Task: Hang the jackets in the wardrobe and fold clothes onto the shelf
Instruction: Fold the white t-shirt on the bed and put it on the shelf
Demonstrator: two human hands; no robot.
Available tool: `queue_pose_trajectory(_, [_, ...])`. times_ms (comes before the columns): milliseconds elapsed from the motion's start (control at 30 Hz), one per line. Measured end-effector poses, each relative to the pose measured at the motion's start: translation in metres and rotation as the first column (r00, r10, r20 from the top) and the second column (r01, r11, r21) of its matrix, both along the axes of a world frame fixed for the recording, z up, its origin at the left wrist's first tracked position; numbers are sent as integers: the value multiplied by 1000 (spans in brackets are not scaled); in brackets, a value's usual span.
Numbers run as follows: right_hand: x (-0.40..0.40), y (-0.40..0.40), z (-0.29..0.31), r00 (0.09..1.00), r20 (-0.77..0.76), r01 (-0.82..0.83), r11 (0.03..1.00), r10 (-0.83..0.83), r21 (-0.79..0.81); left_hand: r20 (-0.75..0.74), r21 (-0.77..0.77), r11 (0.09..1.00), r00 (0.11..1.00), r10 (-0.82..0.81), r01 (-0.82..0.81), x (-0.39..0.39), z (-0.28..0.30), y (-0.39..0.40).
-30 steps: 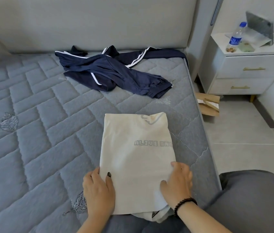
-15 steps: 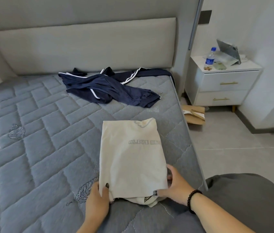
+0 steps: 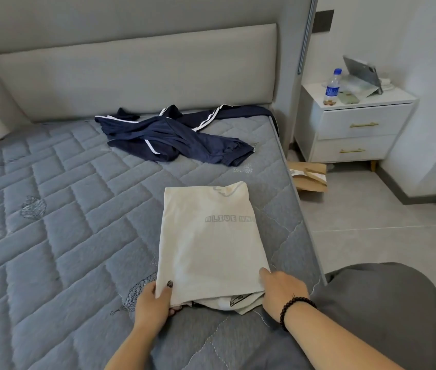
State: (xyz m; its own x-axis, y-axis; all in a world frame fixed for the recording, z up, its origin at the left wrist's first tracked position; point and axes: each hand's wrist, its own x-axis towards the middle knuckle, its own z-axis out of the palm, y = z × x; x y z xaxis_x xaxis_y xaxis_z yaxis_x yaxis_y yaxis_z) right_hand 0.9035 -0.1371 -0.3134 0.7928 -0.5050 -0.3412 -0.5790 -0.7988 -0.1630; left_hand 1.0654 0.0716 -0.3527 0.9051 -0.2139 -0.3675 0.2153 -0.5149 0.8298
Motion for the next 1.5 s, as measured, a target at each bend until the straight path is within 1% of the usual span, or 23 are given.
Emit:
queue_pose_trajectory(67, [2,0,-2,997,-79,-24,1000,22,-20,-30,-27,1000,1000,5,-5,2,0,1])
queue_pose_trajectory(200, [3,8,-8,984,-129,-138,981,121,-138,-108,-91,996,994,-6,-4,4,3,6])
queue_pose_trajectory(233, [4,8,-10,974,-133,-202,967,182,-155,-128,-112,994,992,-19,4,4,3,7])
queue_pose_trajectory(300, [7,8,-12,935,-150,-342,929,322,-141,-145,-155,988,989,-28,5,2,4,10])
queue_pose_trajectory(367, [12,7,-12,912,-159,-398,909,378,-120,-112,-167,986,993,-20,1,-3,4,11])
queue_pose_trajectory(467, [16,3,-9,920,-117,-389,910,375,-144,-75,-206,978,997,6,-22,-11,10,10])
queue_pose_trajectory(600, [19,-7,-3,946,-27,-322,936,322,-145,-118,-312,948,993,26,-62,-6,28,9])
queue_pose_trajectory(667, [15,-12,3,962,69,-253,959,263,-129,-151,-342,939,989,-6,-46,0,39,7])
queue_pose_trajectory(733, [7,-17,10,958,158,-225,968,240,-108,-177,-362,932,983,-52,-16,4,50,8])
queue_pose_trajectory(800, [-2,-24,18,949,189,-246,967,253,-57,-194,-385,922,972,-131,48,4,59,8])
queue_pose_trajectory(833, [-5,-28,23,953,185,-246,969,241,2,-207,-399,914,963,-171,76,4,63,7])
queue_pose_trajectory(867, [-6,-32,29,963,183,-218,971,198,94,-223,-419,904,955,-195,87,4,66,6])
queue_pose_trajectory(933, [0,-44,42,977,213,-87,946,20,313,-271,-464,885,945,-181,37,9,71,-2])
queue_pose_trajectory(1000, [15,-57,54,938,313,3,903,-152,430,-317,-501,864,940,-127,-53,23,77,-14])
queue_pose_trajectory(1067, [36,-71,64,875,412,33,879,-256,476,-327,-521,848,940,-96,-94,41,83,-32])
queue_pose_trajectory(1133, [61,-87,72,822,475,53,873,-315,486,-346,-547,827,935,-79,-132,63,90,-52])
queue_pose_trajectory(1233, [101,-111,75,749,522,113,855,-408,506,-386,-559,804,922,-36,-203,104,98,-84])
queue_pose_trajectory(1367, [157,-140,64,610,565,202,799,-555,567,-450,-574,749,892,48,-330,158,96,-131])
queue_pose_trajectory(1400, [169,-146,58,569,565,216,771,-598,599,-455,-568,741,887,78,-357,167,92,-141])
queue_pose_trajectory(1433, [180,-150,49,536,537,230,724,-652,650,-447,-553,747,888,106,-368,174,87,-151])
queue_pose_trajectory(1467, [187,-153,39,519,480,247,662,-708,708,-423,-528,769,897,131,-361,178,80,-158])
queue_pose_trajectory(1500, [191,-154,26,521,402,277,594,-753,755,-382,-498,799,913,147,-337,179,70,-163])
